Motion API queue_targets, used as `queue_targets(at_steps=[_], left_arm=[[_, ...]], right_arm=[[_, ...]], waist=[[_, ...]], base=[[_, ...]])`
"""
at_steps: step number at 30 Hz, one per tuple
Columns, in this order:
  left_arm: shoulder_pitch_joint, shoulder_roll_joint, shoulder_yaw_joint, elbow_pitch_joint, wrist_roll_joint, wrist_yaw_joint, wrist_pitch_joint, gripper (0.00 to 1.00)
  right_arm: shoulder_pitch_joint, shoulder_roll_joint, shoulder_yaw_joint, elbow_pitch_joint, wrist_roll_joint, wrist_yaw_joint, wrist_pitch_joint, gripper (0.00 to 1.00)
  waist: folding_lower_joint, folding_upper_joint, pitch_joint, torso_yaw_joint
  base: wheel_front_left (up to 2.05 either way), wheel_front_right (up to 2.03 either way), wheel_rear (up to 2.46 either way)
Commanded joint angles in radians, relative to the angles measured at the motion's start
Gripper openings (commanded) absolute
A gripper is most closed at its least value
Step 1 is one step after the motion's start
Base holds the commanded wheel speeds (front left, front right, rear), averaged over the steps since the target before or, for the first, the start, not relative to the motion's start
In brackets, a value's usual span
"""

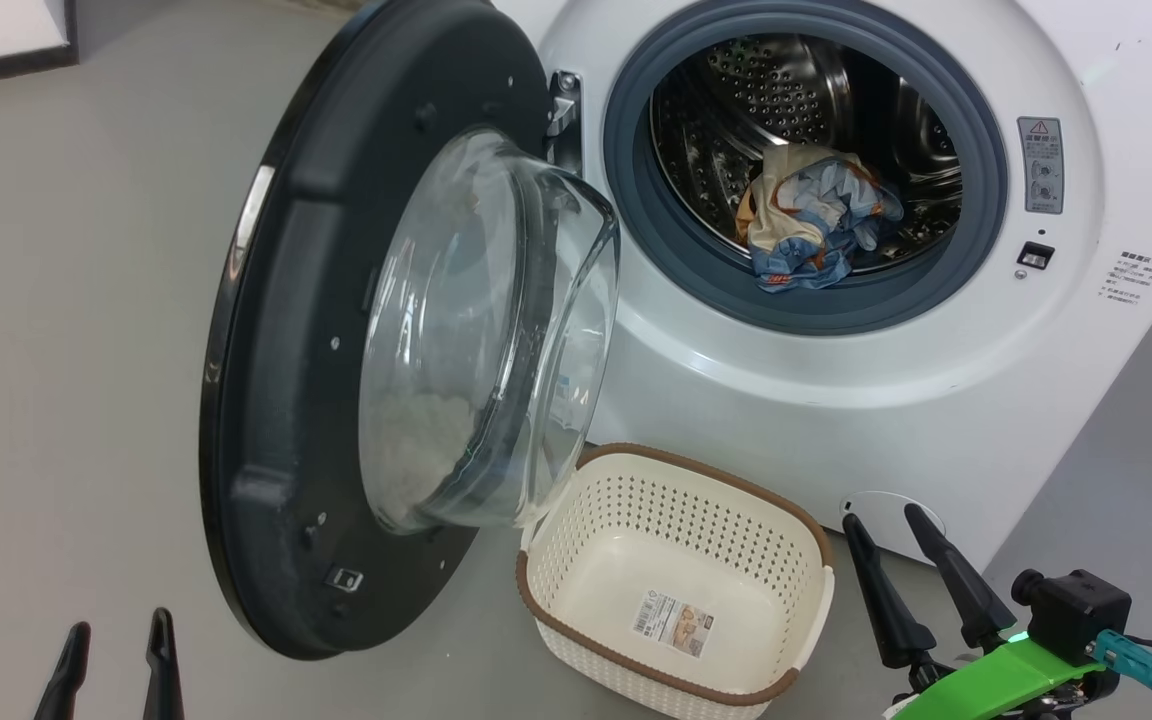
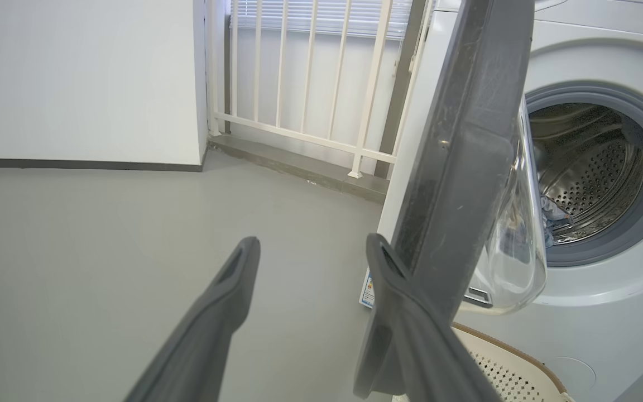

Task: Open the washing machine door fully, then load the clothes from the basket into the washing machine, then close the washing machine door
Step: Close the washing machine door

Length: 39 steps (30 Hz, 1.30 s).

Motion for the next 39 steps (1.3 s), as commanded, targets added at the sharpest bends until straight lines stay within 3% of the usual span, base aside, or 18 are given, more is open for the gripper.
queue_targets(at_steps=[1, 24, 39], left_arm=[[-0.027, 0.012, 0.032, -0.017, 0.006, 0.009, -0.010, 1.00], [-0.030, 0.021, 0.018, -0.017, 0.016, 0.020, -0.018, 1.00], [-0.087, 0.098, 0.029, -0.114, -0.035, -0.002, 0.076, 1.00]], right_arm=[[-0.015, -0.003, 0.022, -0.027, 0.000, 0.003, -0.005, 1.00], [-0.011, -0.008, 0.026, -0.025, 0.001, 0.003, -0.005, 1.00], [-0.011, -0.003, 0.024, -0.029, -0.005, 0.003, -0.005, 1.00]], waist=[[0.0000, 0.0000, 0.000, -0.001], [0.0000, 0.0000, 0.000, 0.001], [0.0000, 0.0000, 0.011, 0.008]], base=[[0.00, 0.00, 0.00], [0.00, 0.00, 0.00], [0.00, 0.00, 0.00]])
